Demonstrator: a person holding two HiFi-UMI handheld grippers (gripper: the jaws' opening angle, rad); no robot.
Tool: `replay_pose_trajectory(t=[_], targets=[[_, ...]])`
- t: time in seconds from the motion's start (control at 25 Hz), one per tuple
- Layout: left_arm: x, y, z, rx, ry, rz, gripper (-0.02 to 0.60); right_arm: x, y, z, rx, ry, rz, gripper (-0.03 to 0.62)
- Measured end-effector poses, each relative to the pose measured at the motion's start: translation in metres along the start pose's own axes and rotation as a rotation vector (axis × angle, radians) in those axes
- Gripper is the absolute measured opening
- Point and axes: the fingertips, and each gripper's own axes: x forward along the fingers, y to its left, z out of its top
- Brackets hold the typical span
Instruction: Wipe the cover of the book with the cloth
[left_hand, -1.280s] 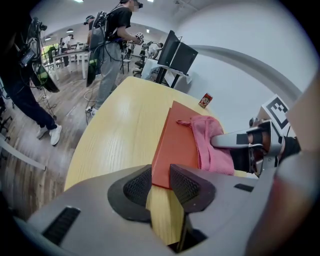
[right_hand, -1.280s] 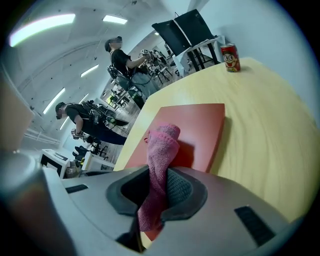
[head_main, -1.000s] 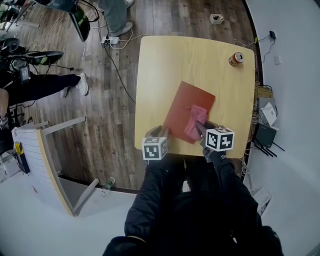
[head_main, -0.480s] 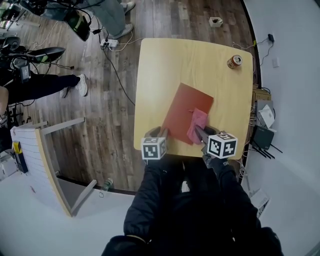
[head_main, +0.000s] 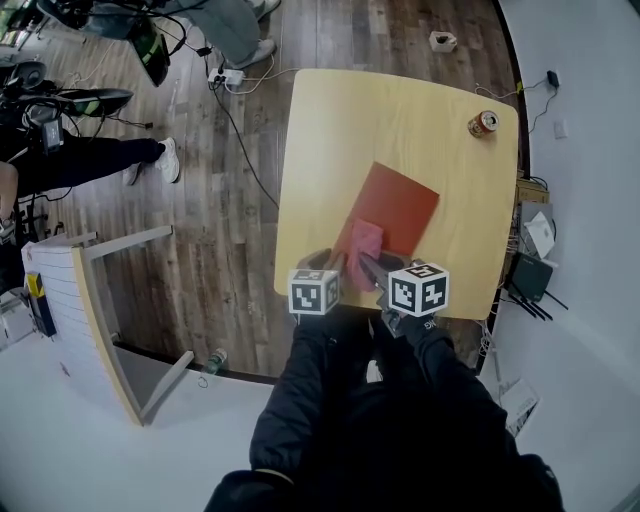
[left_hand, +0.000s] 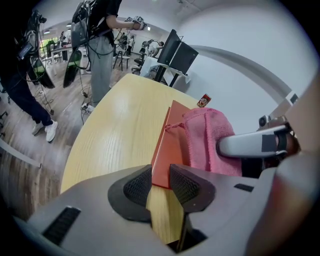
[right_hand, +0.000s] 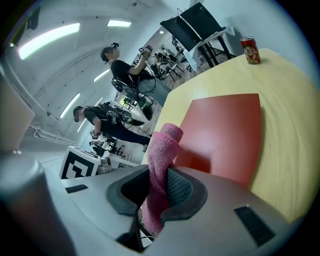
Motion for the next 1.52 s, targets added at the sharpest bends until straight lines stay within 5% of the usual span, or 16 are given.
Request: replay_pose_trajectory(t=[0.52, 1.52], targets=[[0.000, 0.002, -0.002, -0.013, 0.029, -0.048, 0.131, 0.031, -0.008, -0.026, 0.033, 0.071, -0.027, 0.078], [0.001, 0.000, 0.000, -0.002, 0.036, -0.017, 0.132, -0.044, -0.071, -0.060, 0.027, 0.105, -0.124, 0.078]])
